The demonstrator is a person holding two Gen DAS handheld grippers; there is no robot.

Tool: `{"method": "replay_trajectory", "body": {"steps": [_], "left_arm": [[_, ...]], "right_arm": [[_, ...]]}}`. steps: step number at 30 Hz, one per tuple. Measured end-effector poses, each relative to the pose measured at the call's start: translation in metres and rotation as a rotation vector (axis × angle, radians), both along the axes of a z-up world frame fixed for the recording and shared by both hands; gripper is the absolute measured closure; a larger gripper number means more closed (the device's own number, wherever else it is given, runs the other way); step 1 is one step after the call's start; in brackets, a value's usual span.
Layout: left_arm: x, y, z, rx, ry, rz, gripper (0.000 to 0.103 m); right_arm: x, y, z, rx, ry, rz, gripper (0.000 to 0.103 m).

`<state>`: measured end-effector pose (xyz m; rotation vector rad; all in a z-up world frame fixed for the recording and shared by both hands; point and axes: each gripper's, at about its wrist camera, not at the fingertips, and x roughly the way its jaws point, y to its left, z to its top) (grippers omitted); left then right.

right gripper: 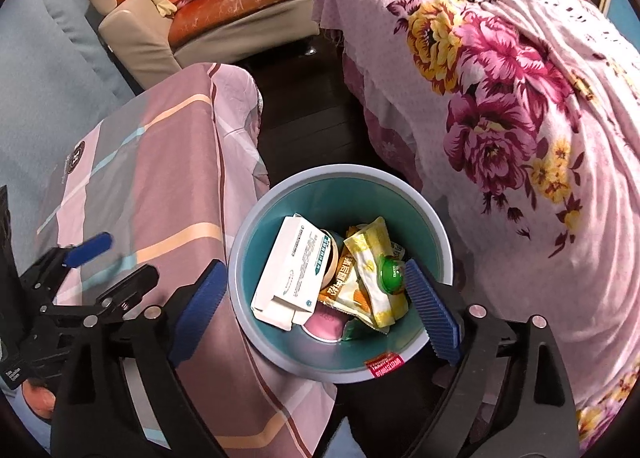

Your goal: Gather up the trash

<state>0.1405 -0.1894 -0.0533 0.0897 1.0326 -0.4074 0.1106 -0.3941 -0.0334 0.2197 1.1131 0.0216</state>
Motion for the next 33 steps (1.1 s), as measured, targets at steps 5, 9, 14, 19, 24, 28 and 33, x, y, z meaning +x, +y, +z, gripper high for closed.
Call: {"method": "replay_trajectory", "body": {"steps": [5,9,14,19,24,28,33], "left_arm": [[-0.011,0.008,0.012,-0.005,-0.026,0.004,0.007],[-0.019,0.016,0.019,-0.018,-0.03,0.011,0.004],[-0.03,0.023,0.028,-0.005,-0.04,0.024,0.004],[-0.04,0.03,0.033,-0.001,-0.056,0.036,0.004],[-0.046,0.036,0.035,0.005,-0.062,0.047,0.004],[-0.049,0.039,0.034,0.005,-0.061,0.057,0.004],[-0.051,0.041,0.035,0.008,-0.062,0.064,0.004]], "right_arm": [[-0.009,0.007,0.009,-0.021,-0.009,-0.001,0.011],[-0.019,0.012,0.019,-0.041,-0.017,-0.006,0.011],[-0.035,0.017,0.028,-0.063,-0.035,-0.01,0.009],[-0.05,0.02,0.035,-0.072,-0.046,-0.013,0.009],[-0.057,0.024,0.039,-0.071,-0.049,-0.01,0.008],[-0.062,0.028,0.041,-0.081,-0.053,-0.004,0.007],[-0.066,0.03,0.04,-0.098,-0.052,-0.006,0.007]]}}
